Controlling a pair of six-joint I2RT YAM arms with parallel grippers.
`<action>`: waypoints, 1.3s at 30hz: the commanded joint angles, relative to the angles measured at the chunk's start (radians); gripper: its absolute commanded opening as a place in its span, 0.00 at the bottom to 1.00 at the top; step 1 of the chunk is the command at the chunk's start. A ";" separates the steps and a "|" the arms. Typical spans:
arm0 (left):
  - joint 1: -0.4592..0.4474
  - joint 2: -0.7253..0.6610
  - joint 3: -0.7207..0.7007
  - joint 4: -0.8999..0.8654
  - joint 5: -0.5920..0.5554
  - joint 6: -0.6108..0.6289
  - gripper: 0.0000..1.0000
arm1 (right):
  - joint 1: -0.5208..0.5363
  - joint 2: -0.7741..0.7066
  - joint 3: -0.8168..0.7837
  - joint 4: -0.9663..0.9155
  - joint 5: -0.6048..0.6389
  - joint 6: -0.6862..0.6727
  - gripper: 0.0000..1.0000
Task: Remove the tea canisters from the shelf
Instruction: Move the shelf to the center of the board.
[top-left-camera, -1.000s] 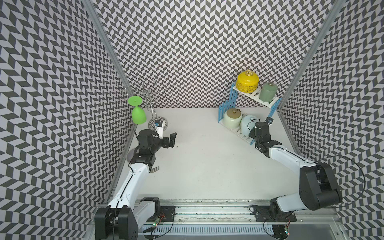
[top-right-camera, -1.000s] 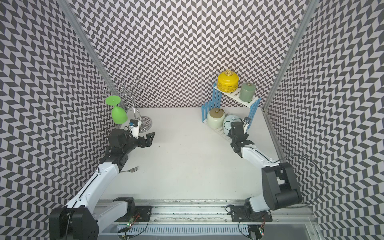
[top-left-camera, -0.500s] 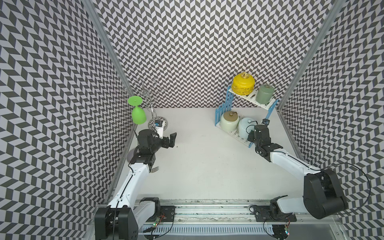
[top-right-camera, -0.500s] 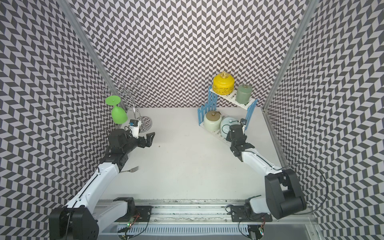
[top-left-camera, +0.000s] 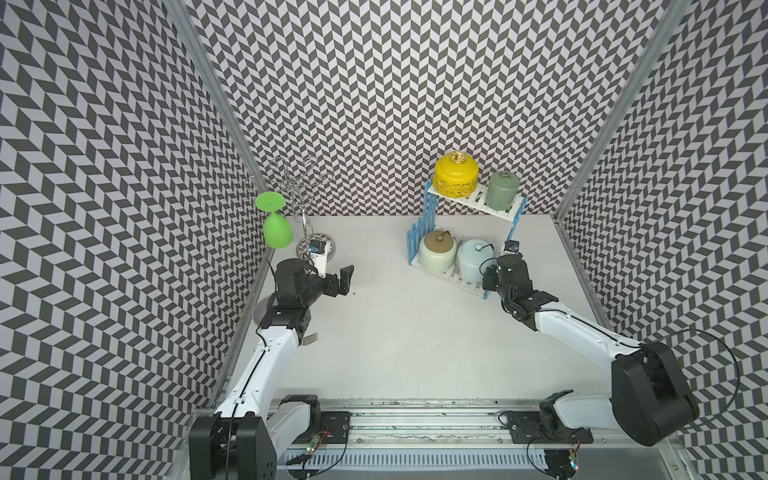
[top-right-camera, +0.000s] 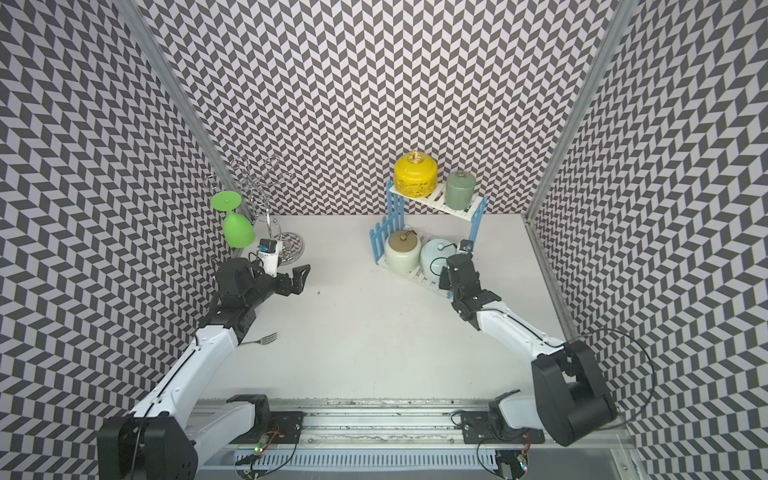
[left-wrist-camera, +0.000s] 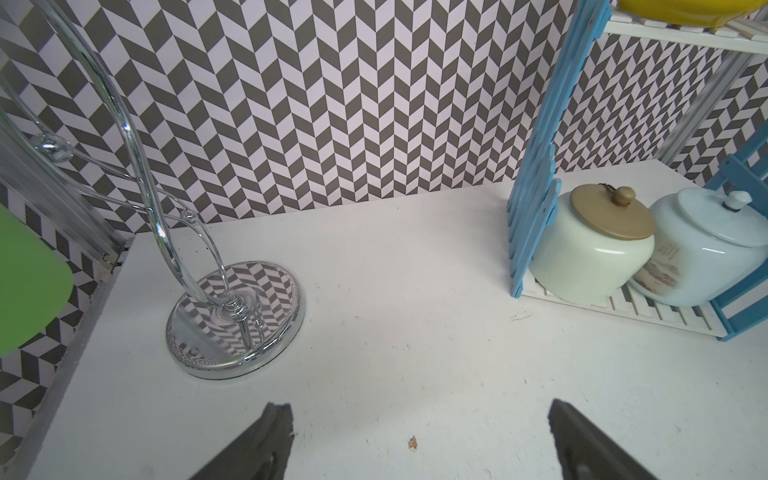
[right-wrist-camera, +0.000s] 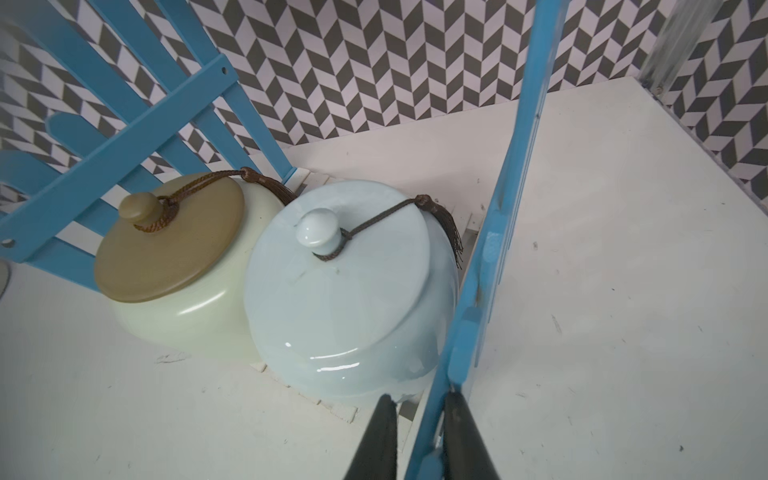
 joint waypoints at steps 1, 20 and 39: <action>0.010 -0.013 0.031 -0.011 0.007 0.001 1.00 | 0.054 -0.002 0.025 0.068 -0.193 -0.068 0.00; 0.027 -0.007 0.029 -0.006 0.031 -0.007 1.00 | 0.057 0.221 0.226 0.081 -0.129 -0.151 0.00; 0.024 -0.006 0.049 0.000 0.060 -0.019 1.00 | 0.019 0.335 0.350 0.158 -0.099 -0.295 0.00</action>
